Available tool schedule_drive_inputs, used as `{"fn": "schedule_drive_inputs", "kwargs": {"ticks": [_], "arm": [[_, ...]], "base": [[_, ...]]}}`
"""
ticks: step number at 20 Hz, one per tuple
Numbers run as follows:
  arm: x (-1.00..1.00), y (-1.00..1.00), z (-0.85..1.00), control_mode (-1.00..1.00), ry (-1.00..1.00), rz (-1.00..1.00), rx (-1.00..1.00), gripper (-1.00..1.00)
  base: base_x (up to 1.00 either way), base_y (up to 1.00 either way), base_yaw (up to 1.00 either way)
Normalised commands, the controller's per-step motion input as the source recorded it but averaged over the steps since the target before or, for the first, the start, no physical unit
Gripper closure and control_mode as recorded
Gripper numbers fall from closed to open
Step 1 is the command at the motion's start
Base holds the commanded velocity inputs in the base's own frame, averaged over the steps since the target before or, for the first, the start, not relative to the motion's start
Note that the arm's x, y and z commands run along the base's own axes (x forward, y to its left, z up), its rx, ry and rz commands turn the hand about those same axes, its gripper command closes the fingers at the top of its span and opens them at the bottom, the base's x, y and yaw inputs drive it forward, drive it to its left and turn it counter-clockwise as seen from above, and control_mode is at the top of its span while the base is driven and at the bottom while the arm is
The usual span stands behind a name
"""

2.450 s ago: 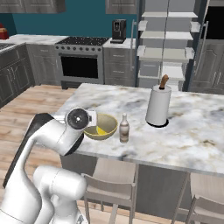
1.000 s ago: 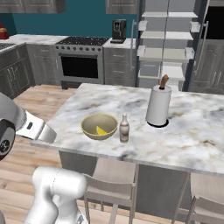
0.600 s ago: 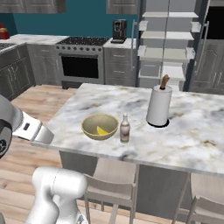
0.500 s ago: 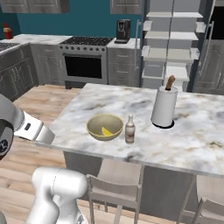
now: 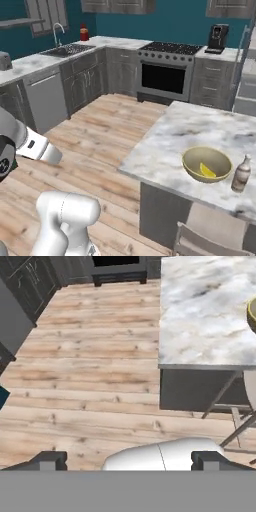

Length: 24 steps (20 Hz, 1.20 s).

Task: There is a bowl on the dining counter. Grab a lemon wedge from the fridge and place it in the bowl. Then get the liquor bottle and glass cup from the cabinet and place them next to the bowl.

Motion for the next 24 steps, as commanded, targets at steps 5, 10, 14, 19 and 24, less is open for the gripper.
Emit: {"fn": "schedule_drive_inputs", "kwargs": {"ticks": [5,10,14,19,24], "arm": [[0.00,0.00,0.00,1.00,0.00,0.00,0.00,-1.00],[0.00,0.00,0.00,1.00,0.00,0.00,0.00,-1.00],[0.00,0.00,0.00,1.00,0.00,0.00,0.00,-1.00],[0.00,0.00,0.00,1.00,0.00,0.00,0.00,-1.00],[0.00,0.00,0.00,1.00,0.00,0.00,0.00,-1.00]], "base": [[-0.01,0.99,0.54],[0.27,0.70,0.53],[0.97,0.03,0.46],[1.00,-0.09,0.35],[1.00,-0.25,0.29]]}}
